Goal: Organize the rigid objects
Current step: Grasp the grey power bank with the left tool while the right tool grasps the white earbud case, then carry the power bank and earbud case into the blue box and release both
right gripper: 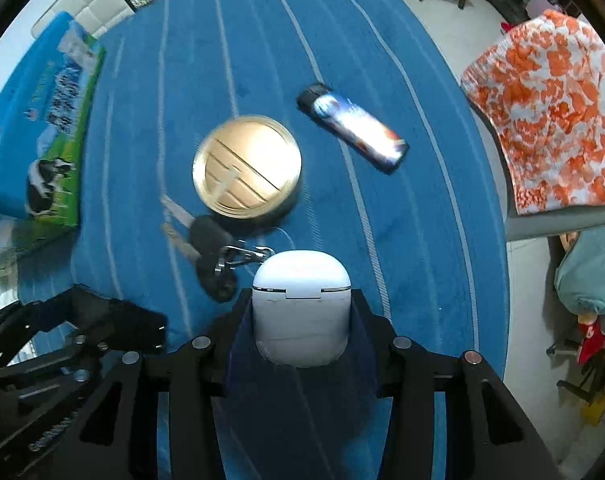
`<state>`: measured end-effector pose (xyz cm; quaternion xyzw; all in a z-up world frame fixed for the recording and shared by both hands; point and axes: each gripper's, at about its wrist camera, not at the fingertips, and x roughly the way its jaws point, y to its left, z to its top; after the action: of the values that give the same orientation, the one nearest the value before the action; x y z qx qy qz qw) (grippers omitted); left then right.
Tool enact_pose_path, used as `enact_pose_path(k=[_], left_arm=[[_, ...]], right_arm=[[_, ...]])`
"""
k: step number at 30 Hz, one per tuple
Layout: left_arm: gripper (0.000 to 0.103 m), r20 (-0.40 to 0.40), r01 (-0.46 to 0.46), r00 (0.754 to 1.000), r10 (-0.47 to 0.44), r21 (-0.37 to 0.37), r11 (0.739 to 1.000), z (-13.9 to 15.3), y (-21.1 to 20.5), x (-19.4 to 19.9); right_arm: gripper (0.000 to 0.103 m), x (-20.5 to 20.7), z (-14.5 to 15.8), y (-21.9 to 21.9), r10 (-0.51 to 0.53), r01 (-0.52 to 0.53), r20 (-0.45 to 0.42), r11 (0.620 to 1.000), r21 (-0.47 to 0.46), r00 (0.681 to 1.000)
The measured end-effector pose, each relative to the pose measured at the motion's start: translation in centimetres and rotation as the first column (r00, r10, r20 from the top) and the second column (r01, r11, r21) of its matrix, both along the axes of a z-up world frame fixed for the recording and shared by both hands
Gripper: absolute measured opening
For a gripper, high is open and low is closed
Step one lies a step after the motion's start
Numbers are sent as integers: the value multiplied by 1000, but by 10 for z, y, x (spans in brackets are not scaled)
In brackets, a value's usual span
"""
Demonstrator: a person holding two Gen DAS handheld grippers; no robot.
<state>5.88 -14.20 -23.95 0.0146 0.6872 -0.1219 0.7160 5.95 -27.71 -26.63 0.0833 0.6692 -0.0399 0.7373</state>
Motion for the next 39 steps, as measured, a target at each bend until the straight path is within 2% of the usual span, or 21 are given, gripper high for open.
enact_pose_path(k=[7, 13, 19, 24, 28, 32, 34, 39], left_arm=[[51, 62, -6, 998, 8, -40, 999, 31, 21, 3], [51, 126, -16, 992, 27, -85, 996, 65, 29, 7], [51, 193, -32, 979, 62, -154, 988, 109, 40, 12], [51, 250, -70, 961, 121, -204, 976, 148, 75, 22], [51, 279, -115, 943, 179, -229, 967, 169, 115, 31], [51, 320, -174, 918, 236, -211, 962, 183, 169, 43], [51, 330, -207, 907, 261, -190, 960, 183, 197, 51], [51, 321, -298, 889, 327, -136, 945, 159, 259, 76]], right_arm=[[48, 1, 33, 13, 34, -34, 60, 999, 2, 998], [49, 0, 66, 15, 21, -24, 115, 999, 24, 993], [48, 3, 116, 28, 23, -35, 197, 998, 57, 980], [48, 16, 157, 58, 53, -78, 266, 994, 82, 962], [48, 32, 177, 94, 67, -104, 311, 989, 104, 948], [49, 52, 187, 142, 77, -132, 348, 982, 135, 934], [49, 65, 182, 167, 87, -146, 347, 978, 150, 934], [49, 99, 153, 224, 123, -168, 323, 979, 115, 938]])
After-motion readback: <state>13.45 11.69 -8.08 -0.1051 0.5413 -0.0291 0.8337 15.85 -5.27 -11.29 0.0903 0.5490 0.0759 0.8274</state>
